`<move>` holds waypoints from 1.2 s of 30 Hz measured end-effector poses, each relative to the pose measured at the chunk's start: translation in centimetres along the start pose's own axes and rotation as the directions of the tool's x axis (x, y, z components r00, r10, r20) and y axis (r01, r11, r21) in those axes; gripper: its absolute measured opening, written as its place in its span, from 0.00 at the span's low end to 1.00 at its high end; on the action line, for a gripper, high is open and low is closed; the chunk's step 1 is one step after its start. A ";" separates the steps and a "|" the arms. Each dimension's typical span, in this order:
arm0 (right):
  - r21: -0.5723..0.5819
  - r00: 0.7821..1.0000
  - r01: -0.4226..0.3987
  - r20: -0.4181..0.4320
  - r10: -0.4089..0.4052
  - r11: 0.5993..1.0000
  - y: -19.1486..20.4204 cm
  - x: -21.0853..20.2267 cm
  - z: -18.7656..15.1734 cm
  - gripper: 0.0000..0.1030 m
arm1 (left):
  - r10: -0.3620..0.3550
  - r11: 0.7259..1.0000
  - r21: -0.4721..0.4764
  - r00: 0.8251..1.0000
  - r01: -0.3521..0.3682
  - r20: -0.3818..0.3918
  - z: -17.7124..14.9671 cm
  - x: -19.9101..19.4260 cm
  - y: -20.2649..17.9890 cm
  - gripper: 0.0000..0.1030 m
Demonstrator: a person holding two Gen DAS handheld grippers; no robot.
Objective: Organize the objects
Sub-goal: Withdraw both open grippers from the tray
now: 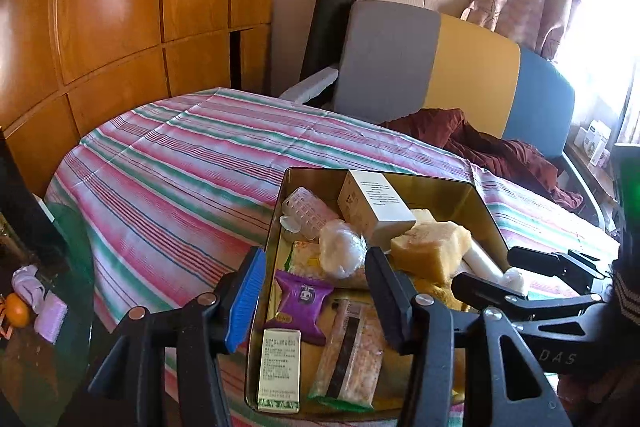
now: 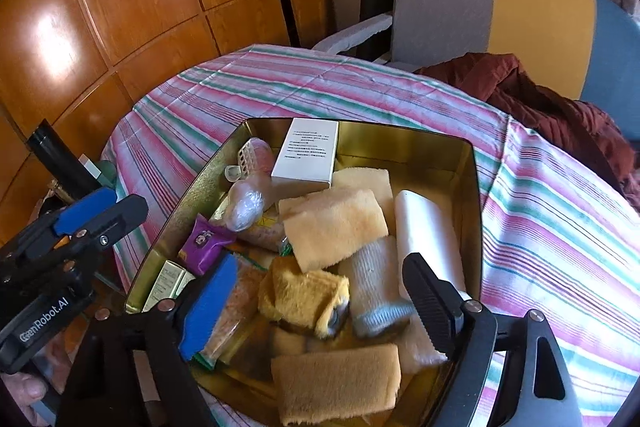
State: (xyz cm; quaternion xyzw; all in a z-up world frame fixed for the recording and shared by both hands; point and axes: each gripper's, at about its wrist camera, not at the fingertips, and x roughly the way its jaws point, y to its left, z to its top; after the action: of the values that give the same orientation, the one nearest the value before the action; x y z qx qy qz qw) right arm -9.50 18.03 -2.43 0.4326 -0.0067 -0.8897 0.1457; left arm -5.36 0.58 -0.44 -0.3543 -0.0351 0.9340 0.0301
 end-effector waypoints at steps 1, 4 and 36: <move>0.001 1.000 0.004 0.004 -0.004 1.000 0.1 -0.3 -0.3 0.85 | 0.001 1.000 0.002 1.000 -0.001 0.003 -0.1 -0.2 -0.1 0.51; 0.011 0.999 0.025 0.023 -0.025 1.000 0.2 -1.3 -1.0 0.85 | -0.001 1.000 0.006 1.000 0.000 0.009 -0.4 -0.9 -0.4 0.52; 0.127 0.989 0.113 0.079 -0.123 0.985 -0.4 -4.6 -6.6 0.86 | 0.060 0.997 0.040 0.995 -0.063 0.076 -3.1 -5.5 -3.0 0.64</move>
State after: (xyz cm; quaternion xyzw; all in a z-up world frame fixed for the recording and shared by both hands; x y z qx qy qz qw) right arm -1.86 20.37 -3.05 0.4016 -0.0418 -0.9125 0.0655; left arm 0.86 3.28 1.12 -0.3194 -0.0053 0.9476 0.0074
